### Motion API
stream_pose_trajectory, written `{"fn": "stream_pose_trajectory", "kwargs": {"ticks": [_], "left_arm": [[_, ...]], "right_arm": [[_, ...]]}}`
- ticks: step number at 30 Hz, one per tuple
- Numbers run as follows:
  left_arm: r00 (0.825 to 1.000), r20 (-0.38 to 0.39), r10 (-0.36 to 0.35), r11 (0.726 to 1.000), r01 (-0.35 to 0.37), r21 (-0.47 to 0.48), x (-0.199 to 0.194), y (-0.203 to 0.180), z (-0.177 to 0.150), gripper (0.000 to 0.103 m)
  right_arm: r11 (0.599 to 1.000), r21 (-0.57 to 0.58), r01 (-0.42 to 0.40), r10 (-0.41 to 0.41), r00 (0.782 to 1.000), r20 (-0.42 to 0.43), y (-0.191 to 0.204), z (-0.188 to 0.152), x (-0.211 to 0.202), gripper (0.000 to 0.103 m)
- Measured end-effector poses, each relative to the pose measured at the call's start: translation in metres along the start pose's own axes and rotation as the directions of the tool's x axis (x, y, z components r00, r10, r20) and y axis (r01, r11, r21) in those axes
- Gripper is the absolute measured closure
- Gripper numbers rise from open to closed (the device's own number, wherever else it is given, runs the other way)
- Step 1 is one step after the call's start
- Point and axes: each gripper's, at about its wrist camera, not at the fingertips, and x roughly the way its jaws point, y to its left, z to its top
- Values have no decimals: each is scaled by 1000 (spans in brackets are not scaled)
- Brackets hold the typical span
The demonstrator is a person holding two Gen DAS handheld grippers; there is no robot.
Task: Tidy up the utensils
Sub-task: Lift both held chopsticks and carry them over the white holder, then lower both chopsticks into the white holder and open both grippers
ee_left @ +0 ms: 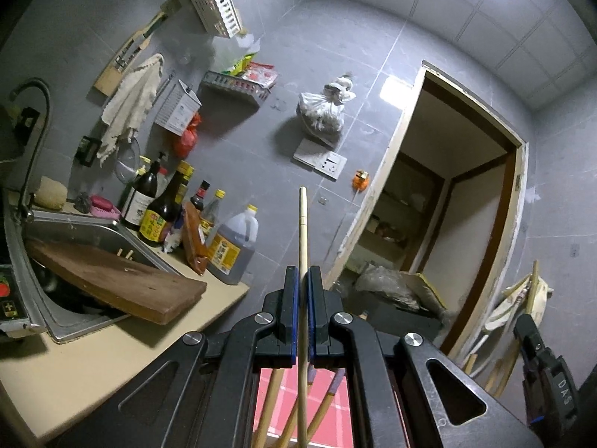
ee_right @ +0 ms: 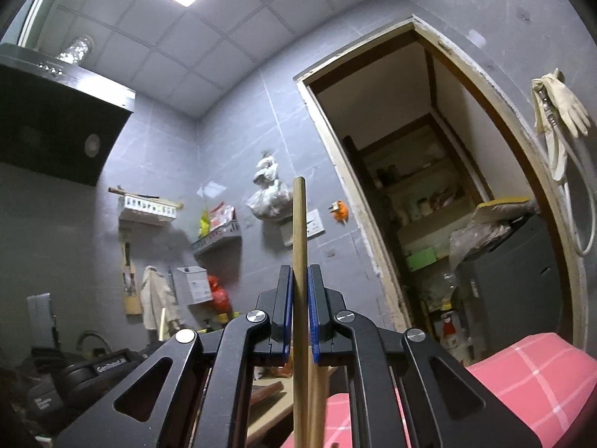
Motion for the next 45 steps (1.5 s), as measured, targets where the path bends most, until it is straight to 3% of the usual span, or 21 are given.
{"fn": "stream_pose_trajectory", "kwargs": {"ticks": [17,30,45], "left_arm": [[999,-28,41,994,-38,98,-2,-10,-40,101],[993,-114,43,982,-21,188,-2,-20,-69,101],[973,-227,44,977,5,213,-5,-26,-84,99]], "right_arm": [[999,-6,51,-51,998,-20,-7,-18,-2,97],[996,-31,85,-87,994,-73,0,-33,-5,97],[994,-51,94,-102,979,-177,1,-41,-12,96]]}}
